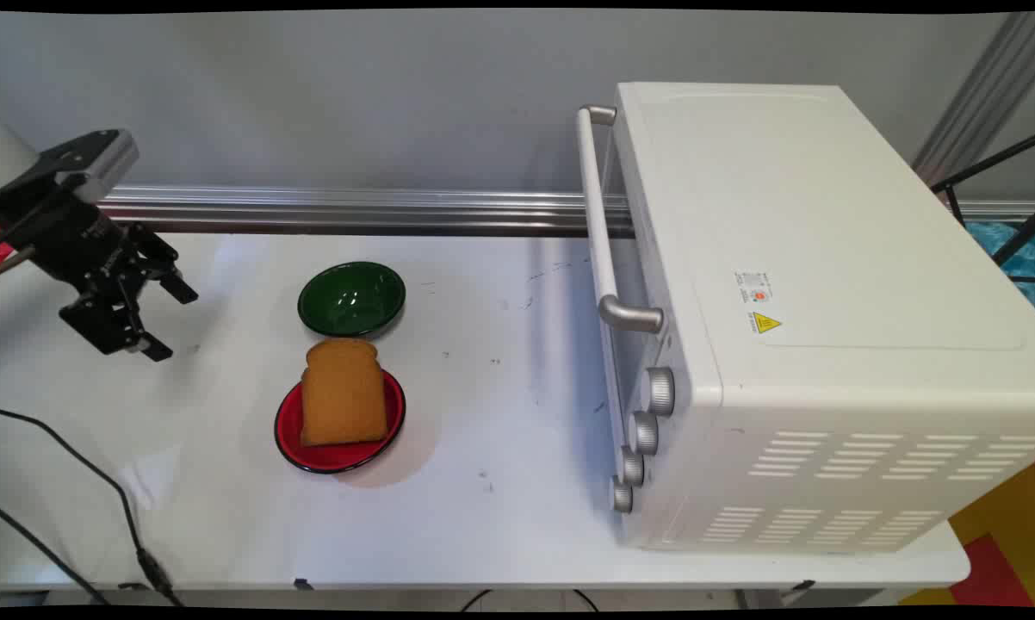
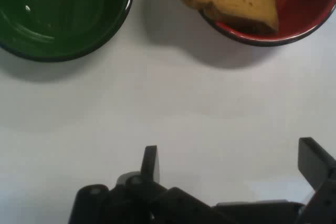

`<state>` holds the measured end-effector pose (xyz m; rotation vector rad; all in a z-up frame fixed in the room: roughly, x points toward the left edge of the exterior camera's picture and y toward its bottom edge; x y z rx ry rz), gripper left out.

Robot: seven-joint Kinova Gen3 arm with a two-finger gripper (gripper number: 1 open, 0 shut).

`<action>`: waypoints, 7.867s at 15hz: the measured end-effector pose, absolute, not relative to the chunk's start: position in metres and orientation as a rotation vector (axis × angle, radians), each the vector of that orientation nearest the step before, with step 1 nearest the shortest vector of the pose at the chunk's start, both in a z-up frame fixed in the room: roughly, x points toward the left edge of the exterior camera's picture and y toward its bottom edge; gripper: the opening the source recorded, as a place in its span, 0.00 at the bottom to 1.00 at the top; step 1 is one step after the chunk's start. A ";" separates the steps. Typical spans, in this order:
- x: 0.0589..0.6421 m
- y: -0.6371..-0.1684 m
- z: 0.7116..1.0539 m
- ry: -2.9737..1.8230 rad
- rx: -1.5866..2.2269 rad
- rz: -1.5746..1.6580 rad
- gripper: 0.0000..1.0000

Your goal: Open the oven

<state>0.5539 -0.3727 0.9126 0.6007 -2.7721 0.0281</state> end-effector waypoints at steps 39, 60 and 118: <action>0.296 -0.513 1.037 -2.346 0.453 0.157 0.00; 0.229 -0.559 1.032 -2.402 0.368 0.099 0.00; 0.348 -0.536 0.866 -2.615 0.457 0.095 0.00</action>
